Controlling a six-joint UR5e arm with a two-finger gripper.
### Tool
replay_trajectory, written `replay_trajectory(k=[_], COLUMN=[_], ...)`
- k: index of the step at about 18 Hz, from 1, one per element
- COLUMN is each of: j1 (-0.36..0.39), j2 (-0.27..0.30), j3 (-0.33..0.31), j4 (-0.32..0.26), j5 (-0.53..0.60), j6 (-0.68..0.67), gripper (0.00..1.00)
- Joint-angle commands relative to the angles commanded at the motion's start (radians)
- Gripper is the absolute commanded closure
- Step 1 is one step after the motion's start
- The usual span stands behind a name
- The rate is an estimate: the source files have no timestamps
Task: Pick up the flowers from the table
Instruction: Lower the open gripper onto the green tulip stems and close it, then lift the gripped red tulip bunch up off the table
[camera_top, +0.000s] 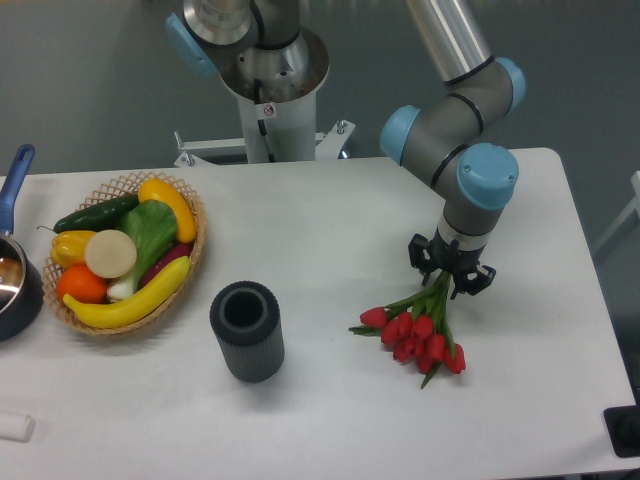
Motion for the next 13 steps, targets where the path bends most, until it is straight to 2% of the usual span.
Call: replay_trajectory(k=[1,4,13], j1=[0.000,0.000,0.000], j2=[0.000,-0.002,-0.012], j3=[0.003,0.009,0.031], j4=[0.000,0.000,-0.002], j5=[0.003,0.002,0.005], j6=[0.000,-0.002,0.000], gripper=[0.57,0.68,0.74])
